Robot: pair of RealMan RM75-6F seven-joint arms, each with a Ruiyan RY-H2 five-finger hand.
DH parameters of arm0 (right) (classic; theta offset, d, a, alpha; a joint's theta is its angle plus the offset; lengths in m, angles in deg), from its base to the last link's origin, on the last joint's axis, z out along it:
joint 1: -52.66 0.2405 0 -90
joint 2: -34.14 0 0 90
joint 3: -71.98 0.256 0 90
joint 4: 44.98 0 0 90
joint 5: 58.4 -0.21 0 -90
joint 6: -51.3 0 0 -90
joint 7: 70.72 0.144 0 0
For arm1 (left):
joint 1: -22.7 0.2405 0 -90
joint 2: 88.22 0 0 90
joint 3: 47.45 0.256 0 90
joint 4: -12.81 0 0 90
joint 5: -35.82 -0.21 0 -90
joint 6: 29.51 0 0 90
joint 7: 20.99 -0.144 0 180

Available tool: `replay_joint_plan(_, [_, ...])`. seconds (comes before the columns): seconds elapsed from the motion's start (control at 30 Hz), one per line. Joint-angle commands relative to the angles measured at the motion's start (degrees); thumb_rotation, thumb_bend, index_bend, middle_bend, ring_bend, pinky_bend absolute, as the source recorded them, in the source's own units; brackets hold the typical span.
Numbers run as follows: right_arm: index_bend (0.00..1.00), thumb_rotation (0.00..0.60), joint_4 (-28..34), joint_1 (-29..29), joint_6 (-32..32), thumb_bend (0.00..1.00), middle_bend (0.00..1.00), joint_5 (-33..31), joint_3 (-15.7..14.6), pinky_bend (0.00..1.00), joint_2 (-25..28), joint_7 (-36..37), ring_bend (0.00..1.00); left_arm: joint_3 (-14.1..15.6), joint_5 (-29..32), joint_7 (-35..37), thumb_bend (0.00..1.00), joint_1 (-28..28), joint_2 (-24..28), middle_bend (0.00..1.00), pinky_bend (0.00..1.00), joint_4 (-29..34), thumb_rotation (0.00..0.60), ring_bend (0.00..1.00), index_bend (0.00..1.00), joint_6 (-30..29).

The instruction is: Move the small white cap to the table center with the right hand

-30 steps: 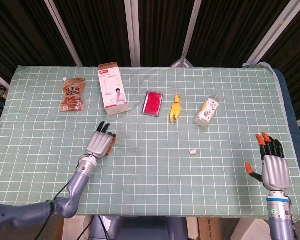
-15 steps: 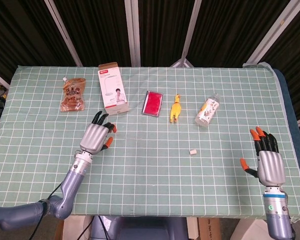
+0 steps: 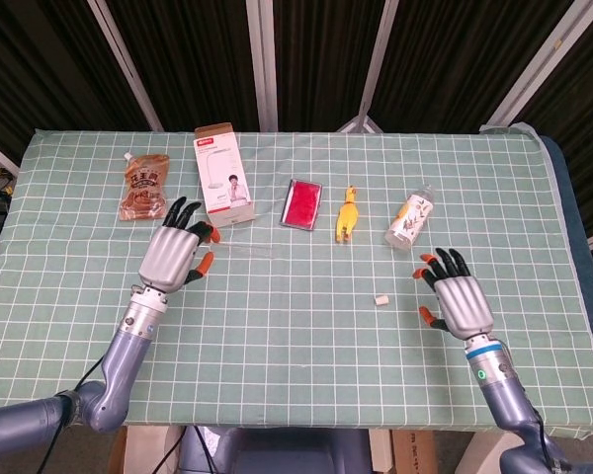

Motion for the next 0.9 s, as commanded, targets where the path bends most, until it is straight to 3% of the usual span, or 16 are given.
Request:
replay_joint_plan(0.03, [0.39, 0.600, -3.67, 3.45, 4.06, 0.34, 0.21, 1.77, -1.17, 0.00, -1.85, -0.40, 0.01, -0.18, 0.52, -0.56, 0.62, 0.15, 0.62, 0.51, 0.00, 0.94, 0.600, 0.12, 0.49, -0.23])
replay_joint_plan(0.4, [0.44, 0.600, -11.23, 7.71, 7.99, 0.35, 0.26, 2.01, -2.20, 0.00, -7.02, -0.44, 0.04, -0.27, 0.93, -1.33, 0.62, 0.22, 2.04, 0.51, 0.00, 2.63, 0.600, 0.12, 0.49, -0.94])
replay_joint_plan(0.9, [0.44, 0.600, -14.90, 9.21, 8.48, 0.34, 0.25, -1.17, -2.26, 0.00, -10.97, -1.21, 0.04, 0.10, 1.34, -1.44, 0.62, 0.09, 2.40, 0.51, 0.00, 2.38, 0.600, 0.12, 0.49, -1.19])
